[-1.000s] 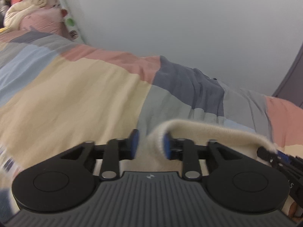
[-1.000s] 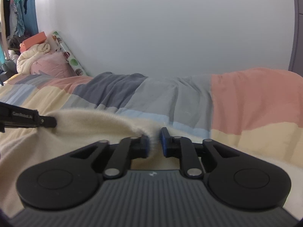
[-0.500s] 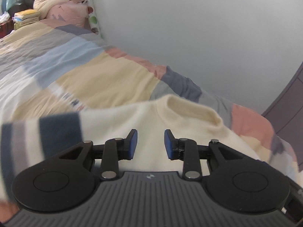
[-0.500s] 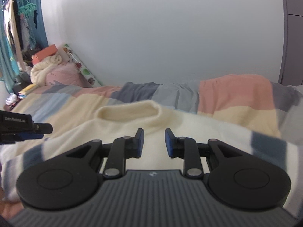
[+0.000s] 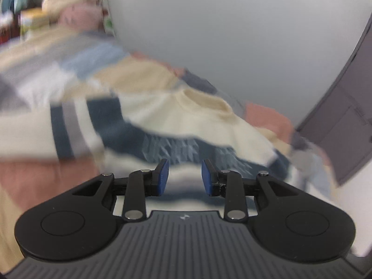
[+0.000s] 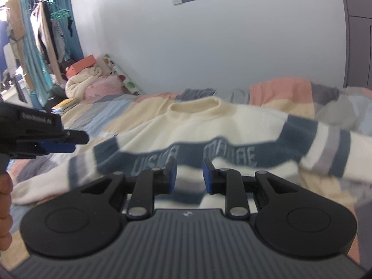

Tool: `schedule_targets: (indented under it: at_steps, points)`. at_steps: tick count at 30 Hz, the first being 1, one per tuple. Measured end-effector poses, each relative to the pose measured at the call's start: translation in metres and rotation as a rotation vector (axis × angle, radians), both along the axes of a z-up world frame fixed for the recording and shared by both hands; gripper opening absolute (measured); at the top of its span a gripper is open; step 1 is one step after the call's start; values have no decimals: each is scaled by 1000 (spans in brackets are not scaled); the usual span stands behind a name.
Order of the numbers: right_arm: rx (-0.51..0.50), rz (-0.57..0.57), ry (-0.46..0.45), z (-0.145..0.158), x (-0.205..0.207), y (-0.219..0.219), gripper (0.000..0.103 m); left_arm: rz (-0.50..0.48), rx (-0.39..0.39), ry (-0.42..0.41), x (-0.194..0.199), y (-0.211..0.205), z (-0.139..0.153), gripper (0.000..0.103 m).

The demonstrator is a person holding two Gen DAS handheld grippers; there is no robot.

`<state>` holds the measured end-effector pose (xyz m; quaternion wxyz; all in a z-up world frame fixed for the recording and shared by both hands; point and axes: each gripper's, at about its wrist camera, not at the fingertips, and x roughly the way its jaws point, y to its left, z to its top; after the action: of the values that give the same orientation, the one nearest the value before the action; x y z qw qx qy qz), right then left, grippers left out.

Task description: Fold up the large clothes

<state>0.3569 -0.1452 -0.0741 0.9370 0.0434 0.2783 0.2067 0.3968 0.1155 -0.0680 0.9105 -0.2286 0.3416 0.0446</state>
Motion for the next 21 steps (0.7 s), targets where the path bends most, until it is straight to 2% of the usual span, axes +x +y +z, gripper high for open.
schedule_targets:
  at_steps: [6,7,11,14,16,19,21]
  points:
    - [26,100,48,-19,-49,-1,27,-31,-96,38,-79,-12,-46,36]
    - [21,118,49,-23,-55,-3,27,-47,-95,26,-88,-11,-53,36]
    - [1,200,62,-39,-80,-7,28,-91,-6,-17,-134,-10,-71,36]
    - [-7,262,77,-53,-97,-7,28,-62,-24,-22,-158,3,-89,36]
    - [10,298,118,-63,-105,-1,28,-9,-75,-3,-166,18,-102,36]
    - [35,349,185,-75,-112,13,28,66,-208,33,-174,43,-127,36]
    - [55,400,219,-80,-116,22,29,106,-260,55,-172,57,-137,36]
